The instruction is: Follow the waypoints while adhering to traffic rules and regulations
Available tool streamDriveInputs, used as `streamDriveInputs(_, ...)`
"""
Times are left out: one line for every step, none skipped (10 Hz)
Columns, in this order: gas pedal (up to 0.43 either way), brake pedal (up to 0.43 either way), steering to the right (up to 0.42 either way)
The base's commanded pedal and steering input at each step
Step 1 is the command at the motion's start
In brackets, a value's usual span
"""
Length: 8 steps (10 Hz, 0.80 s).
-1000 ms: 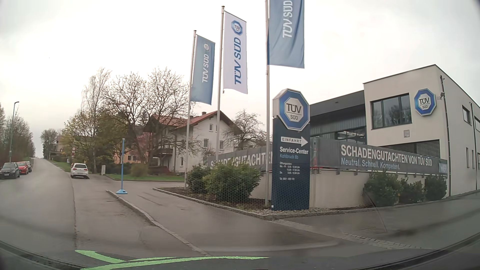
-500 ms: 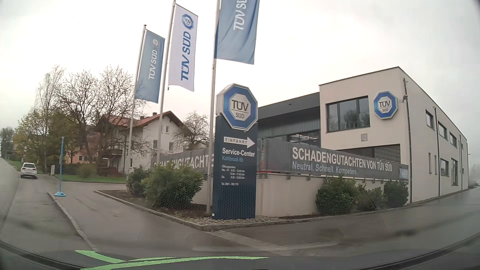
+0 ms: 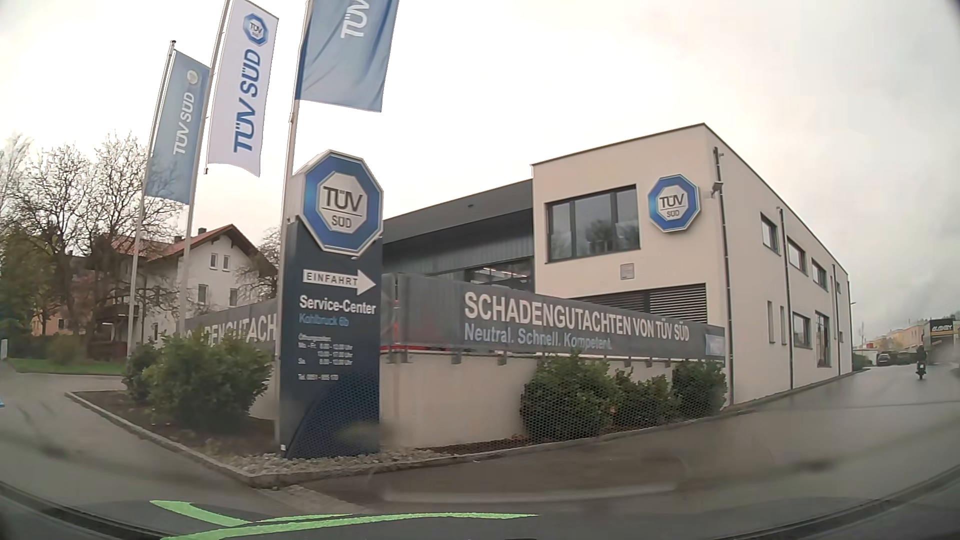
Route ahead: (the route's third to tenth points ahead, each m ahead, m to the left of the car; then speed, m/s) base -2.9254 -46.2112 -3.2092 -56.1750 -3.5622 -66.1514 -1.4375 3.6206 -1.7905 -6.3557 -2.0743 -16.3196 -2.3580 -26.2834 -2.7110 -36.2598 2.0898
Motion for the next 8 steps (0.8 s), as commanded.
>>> streamDriveInputs(0.189,0.000,0.694)
streamDriveInputs(0.189,0.000,0.692)
streamDriveInputs(0.189,0.000,0.689)
streamDriveInputs(0.189,0.000,0.687)
streamDriveInputs(0.169,0.000,0.684)
streamDriveInputs(0.118,0.000,0.677)
streamDriveInputs(0.000,0.000,0.666)
streamDriveInputs(0.000,0.000,0.652)
